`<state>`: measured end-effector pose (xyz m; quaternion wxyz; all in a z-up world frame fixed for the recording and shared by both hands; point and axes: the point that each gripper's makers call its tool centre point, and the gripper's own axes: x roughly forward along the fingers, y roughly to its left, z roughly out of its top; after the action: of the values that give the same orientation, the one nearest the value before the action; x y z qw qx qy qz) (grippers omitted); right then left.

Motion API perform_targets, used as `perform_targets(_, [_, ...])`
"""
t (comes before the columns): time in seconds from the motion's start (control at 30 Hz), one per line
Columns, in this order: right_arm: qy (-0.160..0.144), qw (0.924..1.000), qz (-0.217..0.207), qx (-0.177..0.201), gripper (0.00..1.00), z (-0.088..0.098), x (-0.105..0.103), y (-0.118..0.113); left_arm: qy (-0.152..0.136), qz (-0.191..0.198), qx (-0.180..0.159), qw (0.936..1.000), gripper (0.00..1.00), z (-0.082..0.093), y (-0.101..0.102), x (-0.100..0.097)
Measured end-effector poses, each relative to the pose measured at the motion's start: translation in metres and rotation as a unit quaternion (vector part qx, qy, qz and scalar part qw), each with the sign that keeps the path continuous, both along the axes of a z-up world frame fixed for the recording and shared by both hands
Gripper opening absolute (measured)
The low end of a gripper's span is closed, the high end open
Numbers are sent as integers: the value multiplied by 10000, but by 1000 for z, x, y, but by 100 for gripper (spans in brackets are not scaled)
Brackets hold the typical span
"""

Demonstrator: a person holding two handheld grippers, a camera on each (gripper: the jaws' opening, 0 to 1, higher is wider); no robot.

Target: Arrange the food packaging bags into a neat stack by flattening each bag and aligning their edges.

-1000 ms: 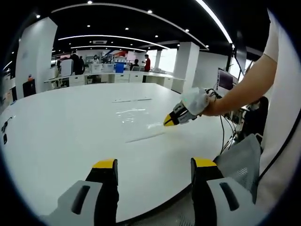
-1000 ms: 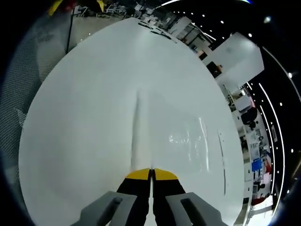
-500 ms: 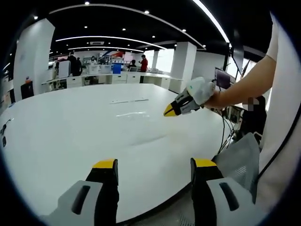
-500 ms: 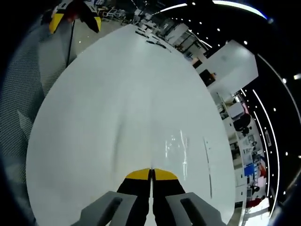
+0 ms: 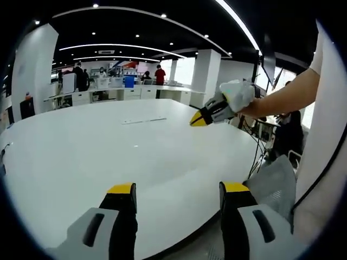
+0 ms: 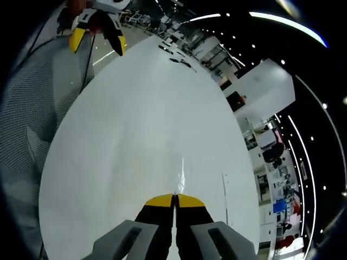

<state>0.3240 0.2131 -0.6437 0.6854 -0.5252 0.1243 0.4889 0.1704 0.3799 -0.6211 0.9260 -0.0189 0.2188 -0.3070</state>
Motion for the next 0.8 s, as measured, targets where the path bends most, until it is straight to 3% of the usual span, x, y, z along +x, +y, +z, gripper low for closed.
perform_targets(0.47, [-147, 9990, 240, 334, 0, 60, -20, -6, -171, -462, 72, 9988, 57, 28, 0, 18])
perform_targets(0.8, [-332, 9979, 349, 437, 0, 93, -32, -8, -371, -691, 47, 9969, 56, 56, -6, 38])
